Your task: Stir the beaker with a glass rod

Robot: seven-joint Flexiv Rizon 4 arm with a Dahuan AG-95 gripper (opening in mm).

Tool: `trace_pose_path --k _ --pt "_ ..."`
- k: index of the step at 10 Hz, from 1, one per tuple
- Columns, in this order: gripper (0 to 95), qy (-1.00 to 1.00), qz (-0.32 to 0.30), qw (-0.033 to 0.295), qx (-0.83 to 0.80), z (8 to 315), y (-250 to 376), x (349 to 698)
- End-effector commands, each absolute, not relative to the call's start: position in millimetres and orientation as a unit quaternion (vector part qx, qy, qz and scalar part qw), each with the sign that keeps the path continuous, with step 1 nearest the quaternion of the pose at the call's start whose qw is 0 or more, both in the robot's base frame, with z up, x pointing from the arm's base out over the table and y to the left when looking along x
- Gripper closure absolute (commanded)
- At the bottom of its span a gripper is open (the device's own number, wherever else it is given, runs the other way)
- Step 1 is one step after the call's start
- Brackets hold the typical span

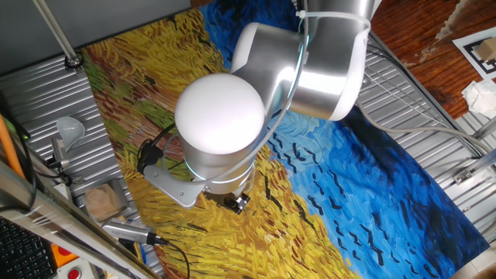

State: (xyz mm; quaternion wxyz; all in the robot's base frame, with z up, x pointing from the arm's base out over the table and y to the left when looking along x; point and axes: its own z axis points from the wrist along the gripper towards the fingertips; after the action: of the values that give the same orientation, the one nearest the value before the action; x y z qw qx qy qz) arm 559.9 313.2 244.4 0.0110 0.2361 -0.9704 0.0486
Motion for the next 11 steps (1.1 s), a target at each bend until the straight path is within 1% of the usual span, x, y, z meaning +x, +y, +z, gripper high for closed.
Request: trace_pose_path --k 1,11 --pt "95.0 -0.970 0.048 0.012 0.236 246.1 313.9 559.0" --pt "95.0 -0.969 0.048 0.012 0.242 248.5 311.2 557.2"
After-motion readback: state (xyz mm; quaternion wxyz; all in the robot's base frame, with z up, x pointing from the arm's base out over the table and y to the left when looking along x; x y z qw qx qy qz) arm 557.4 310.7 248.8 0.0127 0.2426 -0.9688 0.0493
